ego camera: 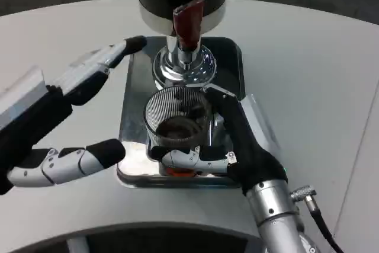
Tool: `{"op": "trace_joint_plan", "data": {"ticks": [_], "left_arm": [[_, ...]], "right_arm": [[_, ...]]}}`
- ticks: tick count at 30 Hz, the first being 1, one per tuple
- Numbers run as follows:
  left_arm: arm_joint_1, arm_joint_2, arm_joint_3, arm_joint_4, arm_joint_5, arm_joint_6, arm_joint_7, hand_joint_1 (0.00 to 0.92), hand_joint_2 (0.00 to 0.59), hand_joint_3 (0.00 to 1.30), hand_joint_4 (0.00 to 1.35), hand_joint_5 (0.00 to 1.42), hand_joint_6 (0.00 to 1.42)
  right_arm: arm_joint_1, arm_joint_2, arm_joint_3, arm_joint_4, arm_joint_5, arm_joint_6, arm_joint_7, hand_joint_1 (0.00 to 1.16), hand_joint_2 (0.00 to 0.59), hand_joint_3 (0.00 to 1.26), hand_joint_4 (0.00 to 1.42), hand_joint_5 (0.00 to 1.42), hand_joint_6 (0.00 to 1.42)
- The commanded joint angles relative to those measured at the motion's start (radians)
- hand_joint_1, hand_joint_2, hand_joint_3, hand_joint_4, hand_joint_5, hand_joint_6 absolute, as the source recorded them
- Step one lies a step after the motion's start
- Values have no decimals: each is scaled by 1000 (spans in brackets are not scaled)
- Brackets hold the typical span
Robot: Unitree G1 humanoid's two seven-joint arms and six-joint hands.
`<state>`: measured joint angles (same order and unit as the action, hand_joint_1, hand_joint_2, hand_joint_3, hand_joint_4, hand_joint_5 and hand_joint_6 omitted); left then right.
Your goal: Grasp the cup under the faucet to collect the drink, then remove the cup.
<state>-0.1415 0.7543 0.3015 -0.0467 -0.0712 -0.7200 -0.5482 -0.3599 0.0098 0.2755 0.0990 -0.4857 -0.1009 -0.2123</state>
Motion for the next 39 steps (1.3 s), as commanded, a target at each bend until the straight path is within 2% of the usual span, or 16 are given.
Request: {"op": "trace_joint_plan", "data": {"ticks": [1,4,7,11,15,19,23,26,33,39], "left_arm": [[106,28,42,-38,83,-19,5,0,188,0,0,0,0],[176,24,69,-64,164,-47,21,0,185,0,0,0,0],[232,11,87,-82,255,-73,53,0,182,0,0,0,0],[286,4,92,-91,315,-68,83,0,179,0,0,0,0],[330,-4,99,-142,381,-20,105,0,167,0,0,0,0],[363,-4,74,-209,461,52,94,0,162,0,0,0,0],[384,-7,60,-250,499,88,104,0,148,0,0,0,0],[420,-35,70,-307,543,151,112,0,145,0,0,0,0],[495,-135,92,-436,641,277,163,0,125,0,0,0,0],[511,-162,69,-465,679,323,189,0,115,0,0,0,0]], "right_arm": [[39,-1,6,-92,3,8,20,1086,101,703,904,938,1302],[61,-11,8,-134,2,17,42,1086,101,704,904,938,1303],[77,-39,25,-174,-42,1,46,1086,101,704,904,938,1305],[96,-36,26,-191,-22,11,64,1088,95,704,904,938,1307],[109,-28,20,-212,-6,18,70,1089,89,708,904,939,1309],[119,-26,21,-246,6,30,90,1085,84,711,912,939,1325],[140,-31,19,-293,20,50,117,1081,83,711,915,939,1314],[156,-35,13,-335,26,76,145,1079,84,711,915,939,1312],[200,-46,10,-441,24,111,193,1076,89,711,915,939,1312],[258,-36,42,-515,12,125,210,1075,90,711,915,941,1312]]}}
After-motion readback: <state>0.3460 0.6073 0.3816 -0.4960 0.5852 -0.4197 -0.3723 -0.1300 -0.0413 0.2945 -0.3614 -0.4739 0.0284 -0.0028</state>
